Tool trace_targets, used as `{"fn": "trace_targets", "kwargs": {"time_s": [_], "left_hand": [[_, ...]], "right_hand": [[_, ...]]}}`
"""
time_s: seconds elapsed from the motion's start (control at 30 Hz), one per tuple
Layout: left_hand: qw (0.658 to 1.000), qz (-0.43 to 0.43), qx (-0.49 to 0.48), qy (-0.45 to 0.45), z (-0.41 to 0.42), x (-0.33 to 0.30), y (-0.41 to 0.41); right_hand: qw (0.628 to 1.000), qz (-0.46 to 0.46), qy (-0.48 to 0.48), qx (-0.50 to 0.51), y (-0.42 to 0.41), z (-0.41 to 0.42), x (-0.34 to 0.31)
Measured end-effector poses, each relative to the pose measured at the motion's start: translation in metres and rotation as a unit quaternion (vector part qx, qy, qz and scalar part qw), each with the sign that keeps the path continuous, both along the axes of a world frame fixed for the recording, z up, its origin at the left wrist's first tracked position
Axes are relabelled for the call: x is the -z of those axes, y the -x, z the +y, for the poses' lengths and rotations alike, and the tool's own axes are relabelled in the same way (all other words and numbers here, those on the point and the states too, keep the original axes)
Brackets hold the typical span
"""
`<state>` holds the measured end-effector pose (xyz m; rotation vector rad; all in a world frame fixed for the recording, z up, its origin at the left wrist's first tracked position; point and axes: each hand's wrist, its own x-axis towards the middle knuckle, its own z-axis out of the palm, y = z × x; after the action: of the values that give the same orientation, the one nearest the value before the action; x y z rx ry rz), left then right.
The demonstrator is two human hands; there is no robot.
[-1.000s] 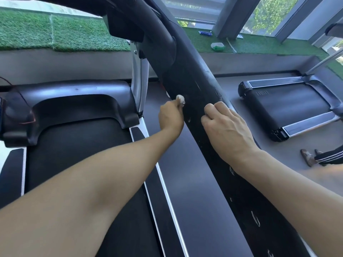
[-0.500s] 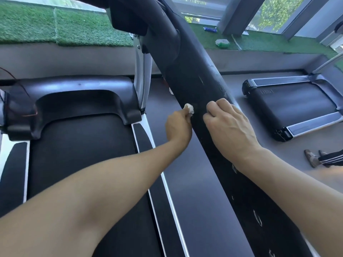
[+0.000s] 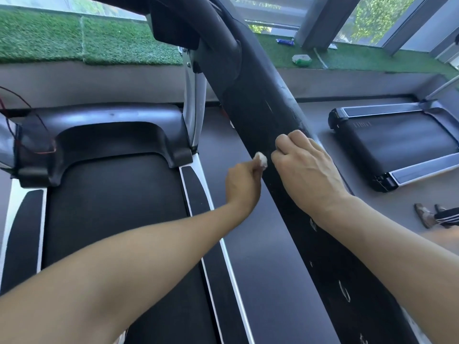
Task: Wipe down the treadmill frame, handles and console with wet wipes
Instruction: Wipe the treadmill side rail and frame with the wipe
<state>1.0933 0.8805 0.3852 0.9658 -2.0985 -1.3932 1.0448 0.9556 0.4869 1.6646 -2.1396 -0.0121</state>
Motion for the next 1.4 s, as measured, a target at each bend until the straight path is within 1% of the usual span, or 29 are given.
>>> {"fn": "trace_targets", "kwargs": {"time_s": [0.07, 0.13, 0.27, 0.33, 0.37, 0.53, 0.6, 0.7, 0.77, 0.87, 1.0, 1.07, 1.23, 1.4], "left_hand": [[0.999, 0.008, 0.029, 0.009, 0.015, 0.0, -0.012], [0.999, 0.007, 0.031, 0.013, 0.015, -0.003, -0.012], [1.0, -0.017, -0.003, 0.003, -0.018, -0.015, 0.006], [1.0, -0.008, -0.029, -0.001, -0.031, -0.019, 0.015], [1.0, -0.005, -0.024, 0.005, -0.03, -0.02, 0.014], [0.994, 0.001, 0.109, 0.025, 0.004, -0.023, -0.021], [0.995, 0.022, 0.095, 0.031, -0.007, -0.032, -0.015], [0.996, 0.067, 0.027, 0.061, -0.038, -0.052, 0.004], [0.993, 0.09, -0.001, 0.076, -0.058, -0.062, 0.017], [0.989, 0.099, -0.024, 0.109, -0.077, -0.078, 0.028], [0.978, 0.092, 0.003, 0.186, -0.072, -0.081, 0.025], [0.974, 0.086, 0.014, 0.209, -0.068, -0.078, 0.023], [0.971, 0.079, 0.034, 0.223, -0.05, -0.077, 0.016], [0.974, 0.087, 0.032, 0.204, -0.023, -0.079, 0.002]], "right_hand": [[1.0, 0.003, -0.021, 0.002, -0.001, 0.0, -0.001], [1.0, 0.002, -0.025, 0.001, -0.001, 0.0, -0.002], [1.0, 0.001, -0.016, 0.007, -0.004, 0.0, -0.003], [1.0, 0.007, -0.017, 0.009, -0.006, -0.001, -0.006], [1.0, -0.001, -0.018, 0.01, -0.006, 0.001, -0.007], [0.999, -0.017, -0.038, 0.012, -0.008, 0.009, -0.01], [0.999, -0.024, -0.032, 0.019, -0.009, 0.01, -0.011], [0.999, -0.018, -0.028, 0.03, -0.011, 0.011, -0.015], [0.998, -0.024, -0.035, 0.043, -0.011, 0.014, -0.016], [0.997, -0.034, -0.023, 0.062, -0.012, 0.017, -0.02], [0.994, -0.058, -0.022, 0.093, -0.015, 0.026, -0.023], [0.992, -0.066, -0.025, 0.104, -0.017, 0.029, -0.025], [0.987, -0.089, -0.032, 0.13, -0.026, 0.042, -0.027], [0.985, -0.092, -0.048, 0.141, -0.037, 0.062, -0.034]]}}
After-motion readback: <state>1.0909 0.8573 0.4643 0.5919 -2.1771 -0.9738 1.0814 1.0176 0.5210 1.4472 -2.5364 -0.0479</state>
